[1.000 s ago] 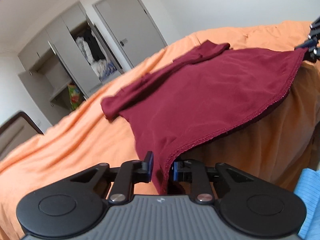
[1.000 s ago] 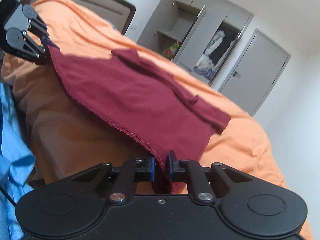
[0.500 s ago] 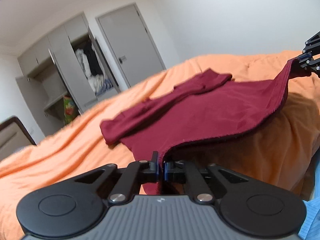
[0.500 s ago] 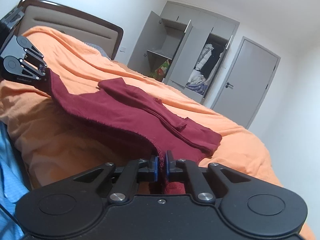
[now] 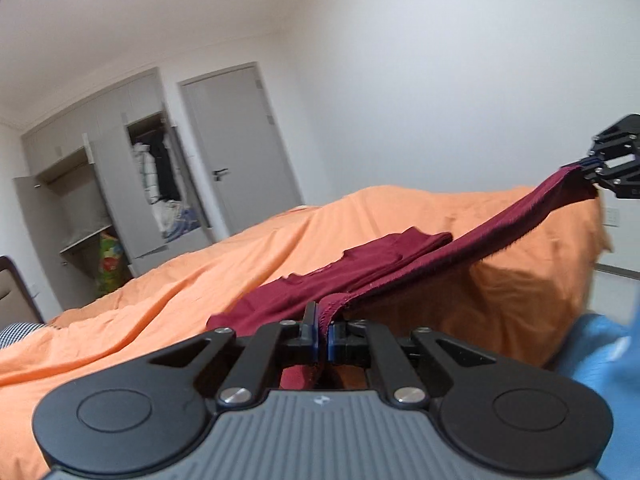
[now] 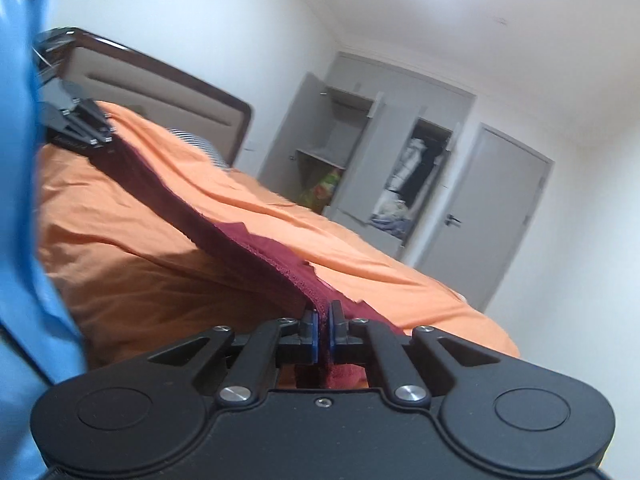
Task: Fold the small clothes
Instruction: 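Lift the held shirt side with both tools, fold it over the body, release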
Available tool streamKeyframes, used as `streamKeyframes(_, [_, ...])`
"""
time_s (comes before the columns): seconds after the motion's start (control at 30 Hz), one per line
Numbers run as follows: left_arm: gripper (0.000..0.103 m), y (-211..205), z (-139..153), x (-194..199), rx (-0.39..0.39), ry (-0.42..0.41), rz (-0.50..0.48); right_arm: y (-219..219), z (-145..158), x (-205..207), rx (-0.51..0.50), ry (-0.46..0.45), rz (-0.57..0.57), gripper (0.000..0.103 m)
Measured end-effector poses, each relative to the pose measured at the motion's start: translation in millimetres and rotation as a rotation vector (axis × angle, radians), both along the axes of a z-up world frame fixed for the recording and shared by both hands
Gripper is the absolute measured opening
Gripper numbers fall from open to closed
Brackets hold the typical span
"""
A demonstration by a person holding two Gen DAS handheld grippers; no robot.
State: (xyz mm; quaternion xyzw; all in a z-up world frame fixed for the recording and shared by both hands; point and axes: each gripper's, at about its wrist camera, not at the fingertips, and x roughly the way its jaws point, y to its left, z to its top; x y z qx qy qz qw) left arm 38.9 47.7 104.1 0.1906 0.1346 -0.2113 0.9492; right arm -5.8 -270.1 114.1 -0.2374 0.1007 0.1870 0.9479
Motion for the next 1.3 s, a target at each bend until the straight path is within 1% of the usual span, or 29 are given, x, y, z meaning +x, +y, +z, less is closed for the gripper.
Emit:
streamKeyframes(0.07, [0.003,3.6,17.9,-6.7,-0.006,0.012,-0.043,1.0,16.6,-9.4,-0.029,0.004,0.017,0.004])
streamKeyframes(0.13, [0.003,10.5,33.0,-8.0,-0.03,0.023,-0.074,-3.1,30.9,-15.1,-0.003,0.012,0.025,0.004])
streamKeyframes(0.2, [0.003,17.3,41.8,-0.6,-0.068,0.038,-0.091,-7.9,38.7,-17.9,0.022,0.002,0.024,0.004])
streamKeyframes(0.33, [0.003,30.7,42.2,30.6,-0.134,0.113,-0.114,-19.9,42.3,3.6,0.068,0.023,0.062,0.004])
streamKeyframes(0.43, [0.003,35.6,40.6,58.3,-0.146,0.203,-0.112,-20.9,41.4,36.2,0.045,0.034,0.041,0.004])
streamKeyframes(0.47, [0.003,35.5,40.9,69.7,-0.139,0.228,-0.109,-20.8,41.8,47.5,0.041,0.043,0.039,0.005])
streamKeyframes(0.53, [0.003,35.2,42.1,92.5,-0.096,0.252,-0.091,-21.1,41.1,76.1,0.028,0.058,0.042,0.005])
streamKeyframes(0.63, [0.003,27.5,45.0,127.7,-0.02,0.249,-0.072,-20.4,40.5,121.3,-0.016,0.084,0.045,0.005])
streamKeyframes(0.73, [0.004,12.6,46.8,162.6,0.057,0.231,-0.061,-20.0,40.6,170.9,-0.024,0.127,0.041,0.005])
streamKeyframes(0.8, [0.004,5.3,46.2,191.0,0.103,0.229,-0.057,-16.8,40.0,202.4,-0.048,0.143,0.039,0.005])
streamKeyframes(0.9, [0.004,-3.9,39.5,238.7,0.122,0.235,-0.058,-12.3,35.4,250.3,-0.082,0.17,0.032,0.006])
streamKeyframes(0.97, [0.004,-8.6,29.6,270.4,0.13,0.236,-0.036,-11.7,30.0,282.3,-0.083,0.203,0.021,0.006])
streamKeyframes(1.03, [0.004,-11.1,16.2,301.0,0.102,0.269,-0.007,-10.4,21.2,311.3,-0.077,0.238,0.008,0.006])
streamKeyframes(1.13, [0.004,-13.2,-8.9,337.8,0.094,0.313,0.027,-4.8,1.1,348.7,-0.097,0.299,-0.007,0.006])
streamKeyframes(1.2, [0.004,-11.6,-24.6,358.7,0.074,0.363,0.044,-1.3,-14.1,370.1,-0.105,0.35,-0.015,0.006])
streamKeyframes(1.3, [0.005,-4.0,-49.4,378.8,0.03,0.439,0.069,5.6,-38.3,394.0,-0.123,0.415,-0.036,0.008])
